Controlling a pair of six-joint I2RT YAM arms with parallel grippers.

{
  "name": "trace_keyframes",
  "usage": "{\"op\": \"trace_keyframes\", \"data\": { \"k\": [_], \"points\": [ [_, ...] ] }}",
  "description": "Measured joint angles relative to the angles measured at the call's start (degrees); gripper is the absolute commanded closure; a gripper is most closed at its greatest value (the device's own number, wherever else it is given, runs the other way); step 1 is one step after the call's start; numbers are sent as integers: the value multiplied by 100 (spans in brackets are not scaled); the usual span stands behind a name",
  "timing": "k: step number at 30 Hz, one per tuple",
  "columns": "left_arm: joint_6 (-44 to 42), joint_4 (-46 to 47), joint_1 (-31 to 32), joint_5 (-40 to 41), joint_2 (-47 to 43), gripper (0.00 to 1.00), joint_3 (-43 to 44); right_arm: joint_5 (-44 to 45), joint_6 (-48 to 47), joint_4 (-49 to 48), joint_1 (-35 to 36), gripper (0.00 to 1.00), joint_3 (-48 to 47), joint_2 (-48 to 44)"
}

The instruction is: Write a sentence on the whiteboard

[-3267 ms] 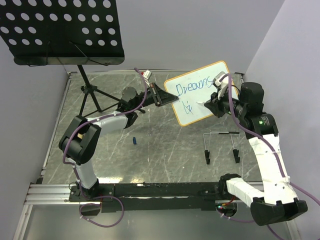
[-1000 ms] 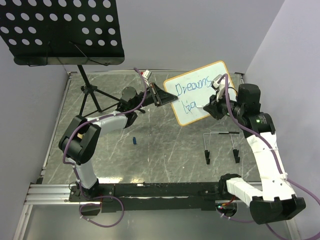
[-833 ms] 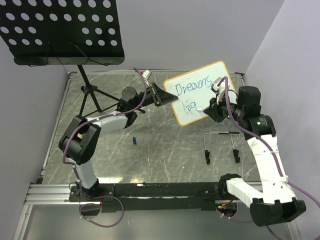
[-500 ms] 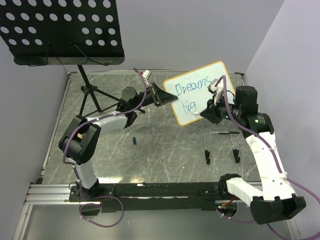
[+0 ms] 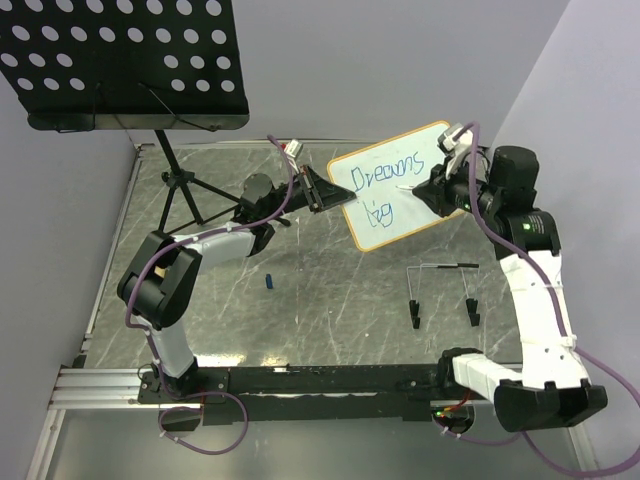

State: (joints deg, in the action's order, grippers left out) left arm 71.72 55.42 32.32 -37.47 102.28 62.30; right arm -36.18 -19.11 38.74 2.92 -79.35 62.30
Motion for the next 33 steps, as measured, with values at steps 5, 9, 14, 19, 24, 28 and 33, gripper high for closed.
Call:
{"op": "trace_keyframes", "data": {
  "k": [5,9,14,19,24,28,33],
  "points": [
    [13,2,2,-20,0,99,0,17,39,-22,-9,100,2,245],
    [17,2,2,-20,0,99,0,17,70,-33,-13,100,2,321],
    [55,31,2,-22,0,99,0,15,70,-61,-17,100,2,422],
    [55,46,0,-20,9,99,0,15,66,-63,-17,100,46,444],
    [50,15,0,-17,46,99,0,13,33,-55,-17,100,232,356],
    [48,-42,0,-17,61,99,0,11,-2,-9,-17,100,487,142],
    [48,-37,2,-20,63,99,7,13,-79,120,-20,100,787,-203]
  ]
}}
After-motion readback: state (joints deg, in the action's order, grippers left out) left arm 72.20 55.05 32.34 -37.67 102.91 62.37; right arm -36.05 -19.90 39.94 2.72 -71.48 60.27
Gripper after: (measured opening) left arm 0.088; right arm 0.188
